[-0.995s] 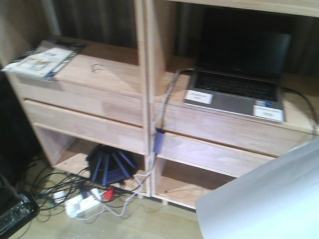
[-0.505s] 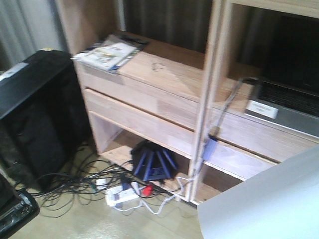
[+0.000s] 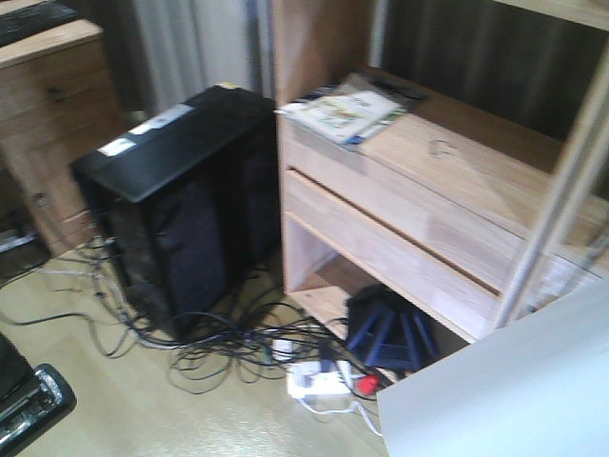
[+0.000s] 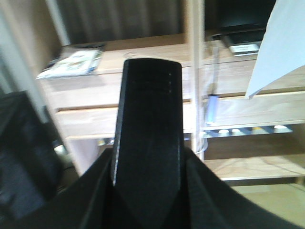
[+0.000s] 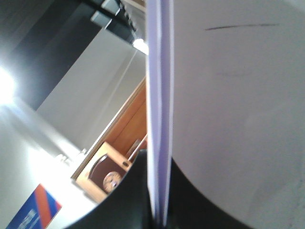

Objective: Grab stapler and paper to desk for stapling
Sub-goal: 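Hold stapler and paper while the base turns and drives to the desk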

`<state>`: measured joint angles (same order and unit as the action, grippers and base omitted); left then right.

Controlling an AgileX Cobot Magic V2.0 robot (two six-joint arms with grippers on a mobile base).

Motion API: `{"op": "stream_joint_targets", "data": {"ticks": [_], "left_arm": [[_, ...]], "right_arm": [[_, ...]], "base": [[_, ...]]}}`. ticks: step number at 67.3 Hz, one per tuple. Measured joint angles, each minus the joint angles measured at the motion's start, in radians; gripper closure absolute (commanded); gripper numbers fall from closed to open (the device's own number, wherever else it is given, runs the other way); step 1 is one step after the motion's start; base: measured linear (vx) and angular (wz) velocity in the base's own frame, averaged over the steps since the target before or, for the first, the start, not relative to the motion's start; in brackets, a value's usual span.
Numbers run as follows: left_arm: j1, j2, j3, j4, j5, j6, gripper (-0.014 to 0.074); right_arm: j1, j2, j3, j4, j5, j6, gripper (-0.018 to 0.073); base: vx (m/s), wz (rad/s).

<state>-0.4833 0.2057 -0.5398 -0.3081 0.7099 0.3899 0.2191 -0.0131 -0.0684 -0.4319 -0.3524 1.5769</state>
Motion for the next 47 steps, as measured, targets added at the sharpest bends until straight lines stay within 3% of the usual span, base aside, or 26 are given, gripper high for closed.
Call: {"op": "stream_joint_targets", "data": {"ticks": [47], "left_arm": [[0.0,0.0,0.0,0.0,0.0,0.0,0.0603]], "right_arm": [[0.0,0.0,0.0,0.0,0.0,0.0,0.0561]], "base": [[0.08,0.59]]}}
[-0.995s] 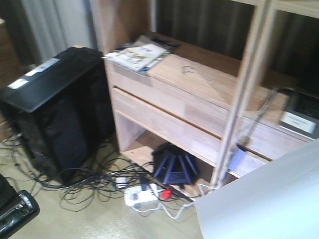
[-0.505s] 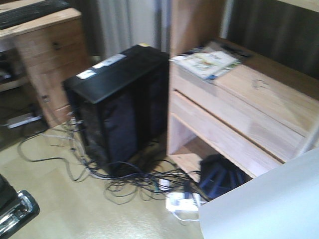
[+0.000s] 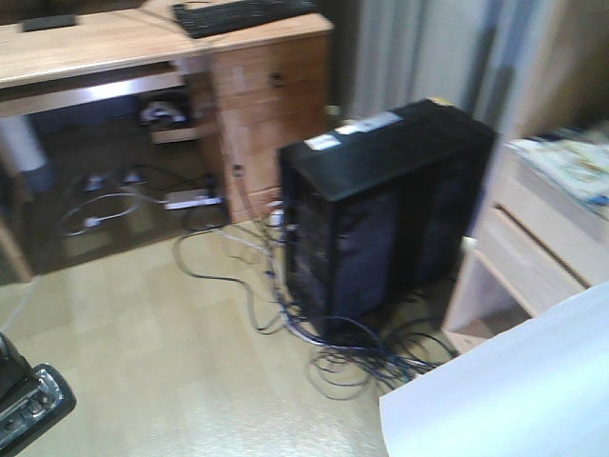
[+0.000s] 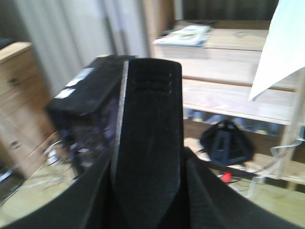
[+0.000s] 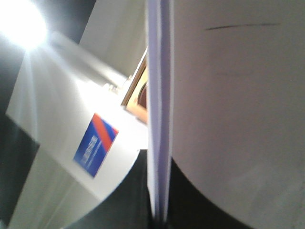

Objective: Grab stapler and paper to desk for stapling
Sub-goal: 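Hold stapler and paper while the base turns and drives to the desk, then hold both objects while the base approaches the wooden desk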

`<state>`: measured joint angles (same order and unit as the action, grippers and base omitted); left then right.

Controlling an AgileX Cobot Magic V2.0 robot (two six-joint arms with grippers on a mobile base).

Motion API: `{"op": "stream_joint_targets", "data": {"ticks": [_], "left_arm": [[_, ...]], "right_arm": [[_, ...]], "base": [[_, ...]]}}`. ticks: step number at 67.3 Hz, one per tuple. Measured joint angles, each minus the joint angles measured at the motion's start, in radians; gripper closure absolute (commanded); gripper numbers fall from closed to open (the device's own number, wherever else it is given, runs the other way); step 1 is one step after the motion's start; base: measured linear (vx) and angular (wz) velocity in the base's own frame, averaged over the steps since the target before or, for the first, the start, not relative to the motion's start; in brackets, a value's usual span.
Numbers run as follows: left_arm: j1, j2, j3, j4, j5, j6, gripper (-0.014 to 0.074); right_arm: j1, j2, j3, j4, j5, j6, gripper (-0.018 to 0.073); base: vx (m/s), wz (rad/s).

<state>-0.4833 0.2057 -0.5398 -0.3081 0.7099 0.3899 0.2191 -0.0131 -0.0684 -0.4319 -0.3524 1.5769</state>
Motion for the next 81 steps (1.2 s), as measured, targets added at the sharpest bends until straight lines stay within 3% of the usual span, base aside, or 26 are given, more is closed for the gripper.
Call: {"op": "stream_joint_targets", "data": {"ticks": [42,81], "left_arm": [[0.0,0.0,0.0,0.0,0.0,0.0,0.0603],[0.0,0.0,0.0,0.0,0.0,0.0,0.0603]], "right_arm": [[0.0,0.0,0.0,0.0,0.0,0.0,0.0561],[0.0,0.0,0.0,0.0,0.0,0.0,0.0561]], "base": [[0.08,0.48],[0.11,0.13]]}}
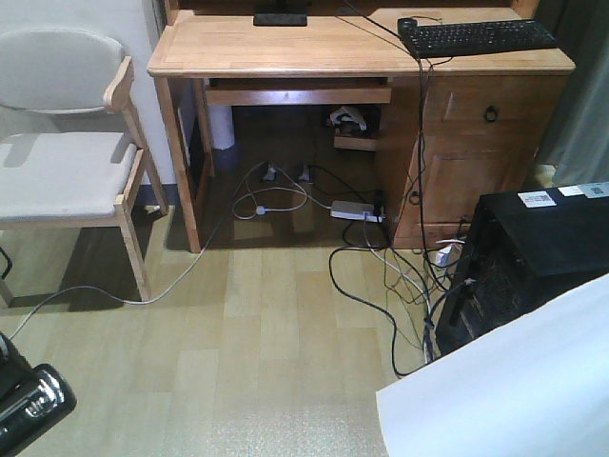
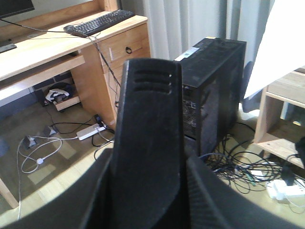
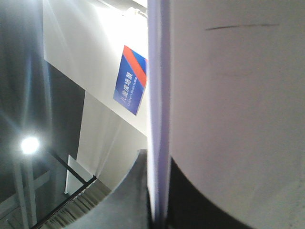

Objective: Grab stapler and paper to desk for stapling
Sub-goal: 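Hold both objects while the base approaches the wooden desk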

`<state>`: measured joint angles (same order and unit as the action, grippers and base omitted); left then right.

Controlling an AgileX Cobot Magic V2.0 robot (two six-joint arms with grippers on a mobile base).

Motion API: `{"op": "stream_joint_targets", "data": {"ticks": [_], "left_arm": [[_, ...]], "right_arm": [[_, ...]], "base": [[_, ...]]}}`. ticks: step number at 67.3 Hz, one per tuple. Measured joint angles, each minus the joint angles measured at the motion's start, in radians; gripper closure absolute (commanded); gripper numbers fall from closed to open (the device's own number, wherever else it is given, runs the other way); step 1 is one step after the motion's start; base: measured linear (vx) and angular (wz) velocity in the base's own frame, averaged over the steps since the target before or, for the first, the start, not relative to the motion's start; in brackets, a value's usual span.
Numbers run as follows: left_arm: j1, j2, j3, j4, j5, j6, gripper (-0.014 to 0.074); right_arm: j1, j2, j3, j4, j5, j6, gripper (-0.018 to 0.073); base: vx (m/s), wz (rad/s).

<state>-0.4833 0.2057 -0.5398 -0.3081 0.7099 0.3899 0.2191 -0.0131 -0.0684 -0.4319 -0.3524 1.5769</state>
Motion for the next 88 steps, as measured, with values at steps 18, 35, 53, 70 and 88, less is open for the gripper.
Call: {"op": "stream_joint_targets", "data": {"ticks": [18,35,53,70,88], "left_arm": [[0.0,0.0,0.0,0.0,0.0,0.0,0.0603],[0.0,0.0,0.0,0.0,0.0,0.0,0.0603],[0.0,0.0,0.0,0.0,0.0,0.0,0.0603],[0.0,0.0,0.0,0.0,0.0,0.0,0.0603],[0.0,0.0,0.0,0.0,0.0,0.0,0.0603]], "right_arm": [[0.0,0.0,0.0,0.0,0.0,0.0,0.0561],[0.0,0.0,0.0,0.0,0.0,0.0,0.0561],[0.0,0.0,0.0,0.0,0.0,0.0,0.0561],[0.0,0.0,0.0,0.0,0.0,0.0,0.0561],[0.0,0.0,0.0,0.0,0.0,0.0,0.0561]], "base": [[0.16,0.01],[0.2,-0.01],[0.23,0.01],[0.24,0.04],[0.25,0.05]]}}
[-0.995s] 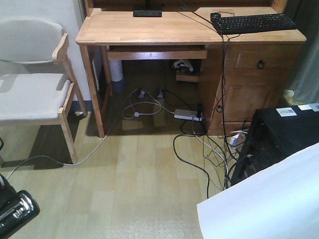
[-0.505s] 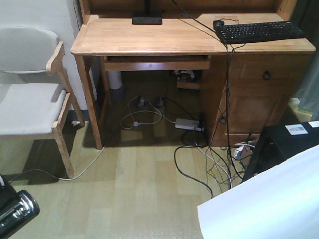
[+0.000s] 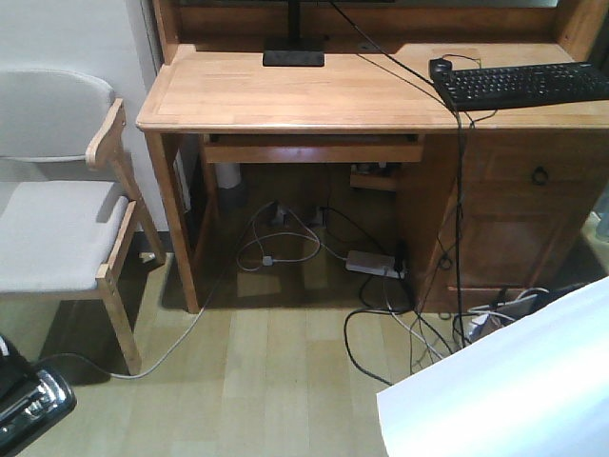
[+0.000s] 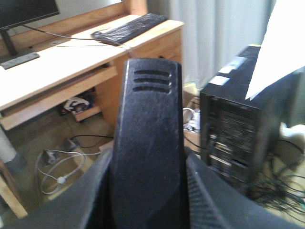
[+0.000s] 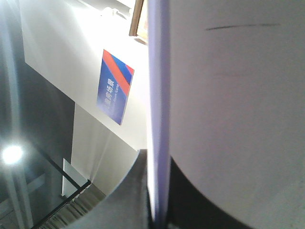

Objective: Grab stapler and paper to desk for stapling
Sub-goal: 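Hold both objects while the base approaches the wooden desk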

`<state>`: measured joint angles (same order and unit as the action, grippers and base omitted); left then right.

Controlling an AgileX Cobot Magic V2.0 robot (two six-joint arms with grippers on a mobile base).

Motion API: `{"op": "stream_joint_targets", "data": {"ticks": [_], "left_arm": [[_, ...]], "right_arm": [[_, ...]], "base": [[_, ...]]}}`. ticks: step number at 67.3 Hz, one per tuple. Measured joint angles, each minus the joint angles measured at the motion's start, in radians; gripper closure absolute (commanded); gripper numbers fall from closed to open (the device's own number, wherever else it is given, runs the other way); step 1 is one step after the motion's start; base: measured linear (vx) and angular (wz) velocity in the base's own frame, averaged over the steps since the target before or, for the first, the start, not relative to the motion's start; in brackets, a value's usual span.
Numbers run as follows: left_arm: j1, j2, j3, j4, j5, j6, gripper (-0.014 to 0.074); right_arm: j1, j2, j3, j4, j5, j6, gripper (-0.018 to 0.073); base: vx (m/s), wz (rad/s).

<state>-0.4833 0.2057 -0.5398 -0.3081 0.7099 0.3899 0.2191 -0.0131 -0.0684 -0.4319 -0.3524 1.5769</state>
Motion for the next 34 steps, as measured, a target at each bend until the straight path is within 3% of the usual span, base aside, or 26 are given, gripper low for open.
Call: {"op": "stream_joint_targets", "data": {"ticks": [34], "left_arm": [[0.0,0.0,0.0,0.0,0.0,0.0,0.0603]], "right_arm": [[0.0,0.0,0.0,0.0,0.0,0.0,0.0561]], "base": [[0.24,0.07]]}}
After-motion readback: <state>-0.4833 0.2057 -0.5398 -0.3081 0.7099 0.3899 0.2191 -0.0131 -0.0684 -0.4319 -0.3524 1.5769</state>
